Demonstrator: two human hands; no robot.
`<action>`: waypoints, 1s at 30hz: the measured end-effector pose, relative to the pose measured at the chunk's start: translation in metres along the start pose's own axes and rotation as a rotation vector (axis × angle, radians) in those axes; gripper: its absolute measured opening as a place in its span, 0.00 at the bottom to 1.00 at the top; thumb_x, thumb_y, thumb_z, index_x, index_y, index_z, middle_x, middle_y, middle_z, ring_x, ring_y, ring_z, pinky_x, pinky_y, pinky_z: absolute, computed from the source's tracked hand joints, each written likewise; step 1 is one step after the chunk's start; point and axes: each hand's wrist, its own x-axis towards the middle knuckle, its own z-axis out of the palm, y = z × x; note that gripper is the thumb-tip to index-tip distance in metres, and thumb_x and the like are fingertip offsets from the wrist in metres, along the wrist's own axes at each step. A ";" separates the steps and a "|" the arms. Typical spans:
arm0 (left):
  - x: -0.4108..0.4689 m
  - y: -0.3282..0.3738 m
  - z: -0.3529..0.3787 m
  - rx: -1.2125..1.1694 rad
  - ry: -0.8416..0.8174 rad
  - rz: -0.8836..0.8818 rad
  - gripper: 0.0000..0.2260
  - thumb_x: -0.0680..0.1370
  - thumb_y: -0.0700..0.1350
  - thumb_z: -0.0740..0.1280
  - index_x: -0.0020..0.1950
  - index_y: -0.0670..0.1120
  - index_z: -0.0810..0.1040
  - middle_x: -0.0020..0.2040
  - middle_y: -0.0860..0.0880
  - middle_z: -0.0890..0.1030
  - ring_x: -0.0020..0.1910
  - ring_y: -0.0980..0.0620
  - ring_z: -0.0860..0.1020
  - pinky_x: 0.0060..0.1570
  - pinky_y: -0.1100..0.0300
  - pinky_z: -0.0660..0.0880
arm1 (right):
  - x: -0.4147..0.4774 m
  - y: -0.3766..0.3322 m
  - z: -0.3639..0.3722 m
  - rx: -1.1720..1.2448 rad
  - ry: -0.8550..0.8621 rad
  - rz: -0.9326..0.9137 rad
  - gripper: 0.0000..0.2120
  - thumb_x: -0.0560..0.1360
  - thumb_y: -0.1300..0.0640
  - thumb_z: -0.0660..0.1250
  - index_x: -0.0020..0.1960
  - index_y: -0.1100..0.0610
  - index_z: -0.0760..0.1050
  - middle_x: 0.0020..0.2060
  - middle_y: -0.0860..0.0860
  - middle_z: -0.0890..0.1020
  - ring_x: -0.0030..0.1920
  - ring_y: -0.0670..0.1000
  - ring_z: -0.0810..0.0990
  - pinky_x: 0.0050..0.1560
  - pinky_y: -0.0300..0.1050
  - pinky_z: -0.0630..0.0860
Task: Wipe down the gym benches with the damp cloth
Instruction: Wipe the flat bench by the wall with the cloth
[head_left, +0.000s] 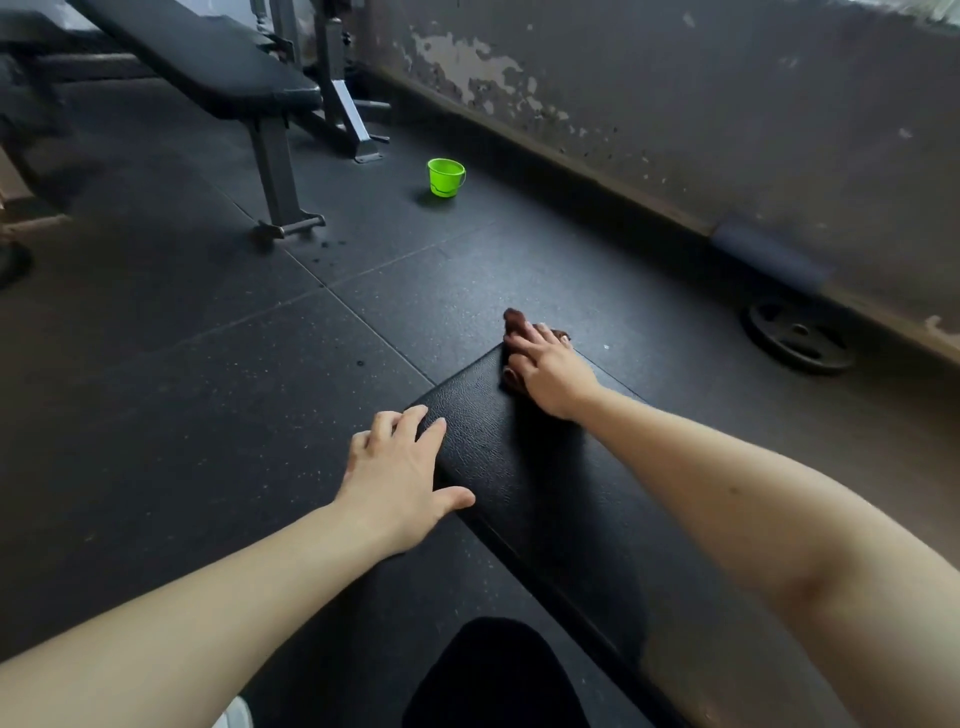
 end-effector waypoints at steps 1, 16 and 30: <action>0.000 0.000 0.000 0.001 -0.002 0.000 0.42 0.76 0.72 0.59 0.83 0.52 0.52 0.82 0.50 0.51 0.78 0.46 0.51 0.75 0.48 0.55 | 0.011 0.000 -0.001 -0.011 0.013 0.042 0.22 0.85 0.49 0.56 0.79 0.48 0.67 0.83 0.50 0.57 0.83 0.53 0.51 0.81 0.53 0.44; 0.001 0.000 0.003 -0.065 0.019 -0.017 0.42 0.76 0.71 0.62 0.82 0.52 0.54 0.81 0.50 0.52 0.78 0.47 0.52 0.75 0.47 0.56 | -0.106 -0.020 0.013 -0.036 -0.114 -0.347 0.31 0.80 0.39 0.48 0.80 0.49 0.65 0.82 0.46 0.56 0.83 0.48 0.47 0.82 0.49 0.43; 0.000 -0.001 0.001 -0.157 0.043 -0.083 0.45 0.70 0.72 0.68 0.79 0.50 0.59 0.79 0.51 0.57 0.77 0.46 0.55 0.74 0.47 0.58 | -0.128 -0.028 0.021 -0.025 -0.014 -0.250 0.27 0.82 0.45 0.54 0.80 0.51 0.65 0.81 0.45 0.50 0.82 0.50 0.46 0.82 0.53 0.43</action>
